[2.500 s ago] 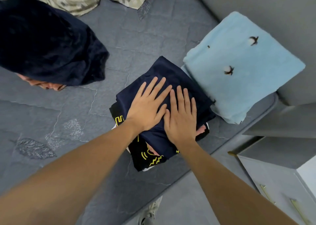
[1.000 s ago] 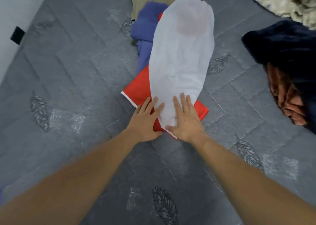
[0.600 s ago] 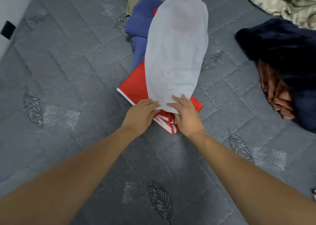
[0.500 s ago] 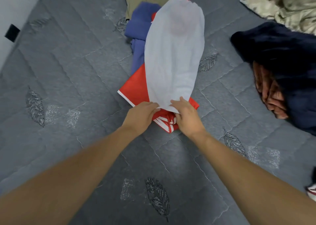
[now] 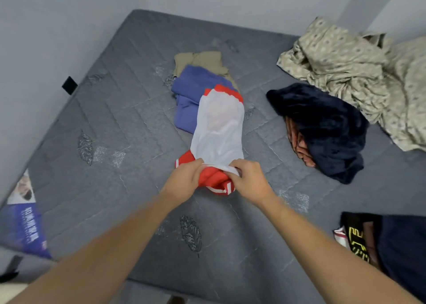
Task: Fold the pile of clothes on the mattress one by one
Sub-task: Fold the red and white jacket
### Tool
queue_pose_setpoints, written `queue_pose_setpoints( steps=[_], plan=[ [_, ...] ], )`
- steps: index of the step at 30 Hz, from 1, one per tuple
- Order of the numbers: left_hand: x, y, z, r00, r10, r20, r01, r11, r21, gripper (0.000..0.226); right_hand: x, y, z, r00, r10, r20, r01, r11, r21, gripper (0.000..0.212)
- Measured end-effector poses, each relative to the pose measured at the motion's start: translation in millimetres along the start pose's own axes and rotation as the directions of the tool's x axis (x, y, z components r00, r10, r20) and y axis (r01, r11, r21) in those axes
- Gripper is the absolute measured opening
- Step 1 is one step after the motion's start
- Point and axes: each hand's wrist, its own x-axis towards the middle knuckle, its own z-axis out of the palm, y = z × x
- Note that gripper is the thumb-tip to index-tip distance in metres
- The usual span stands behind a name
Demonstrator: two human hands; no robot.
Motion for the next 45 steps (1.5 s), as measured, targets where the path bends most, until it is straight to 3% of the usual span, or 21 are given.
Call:
queue_pose_setpoints(
  steps=[6, 13, 19, 27, 37, 39, 41, 43, 45],
  plan=[
    [-50.5, 135.9, -80.4, 0.977, 0.123, -0.176, -0.124, 0.992, 0.002, 0.034, -44.9, -96.6, -110.4, 0.972, -0.195, -0.131, 0.193, 0.981, -0.028, 0.017],
    [-81.6, 289.2, -191.4, 0.91, 0.252, -0.329, -0.252, 0.967, 0.044, 0.04, -78.7, -222.6, -253.3, 0.914, -0.3, -0.274, 0.296, 0.954, -0.056, 0.013],
    [-117.7, 382.6, -273.4, 0.825, 0.314, -0.47, -0.319, 0.945, 0.072, 0.041, -116.5, -312.5, -323.6, 0.865, -0.374, -0.334, 0.385, 0.922, -0.034, 0.019],
    [-162.8, 427.0, -333.0, 0.842, 0.335, -0.423, -0.384, 0.922, -0.035, 0.043, -163.3, -390.6, -343.0, 0.879, -0.369, -0.301, 0.42, 0.898, 0.127, 0.032],
    [-187.3, 404.1, -366.8, 0.856, 0.375, -0.357, -0.42, 0.905, -0.058, 0.04, -176.7, -410.5, -337.5, 0.832, -0.519, -0.197, 0.491, 0.853, -0.175, 0.032],
    [-187.8, 400.8, -374.2, 0.85, 0.389, -0.354, -0.43, 0.902, -0.04, 0.04, -185.6, -417.5, -337.3, 0.852, -0.507, -0.131, 0.475, 0.853, -0.217, 0.046],
    [-187.3, 402.6, -381.7, 0.838, 0.396, -0.375, -0.44, 0.897, -0.036, 0.041, -195.9, -425.1, -336.7, 0.856, -0.517, -0.008, 0.491, 0.819, -0.298, 0.085],
    [-186.4, 404.3, -388.8, 0.838, 0.39, -0.381, -0.44, 0.897, -0.048, 0.041, -202.5, -425.5, -333.8, 0.826, -0.551, 0.115, 0.541, 0.718, -0.438, 0.125],
    [-185.4, 404.5, -393.5, 0.849, 0.384, -0.363, -0.433, 0.899, -0.06, 0.041, -203.6, -421.4, -327.8, 0.791, -0.581, 0.192, 0.579, 0.609, -0.542, 0.133]
  ],
)
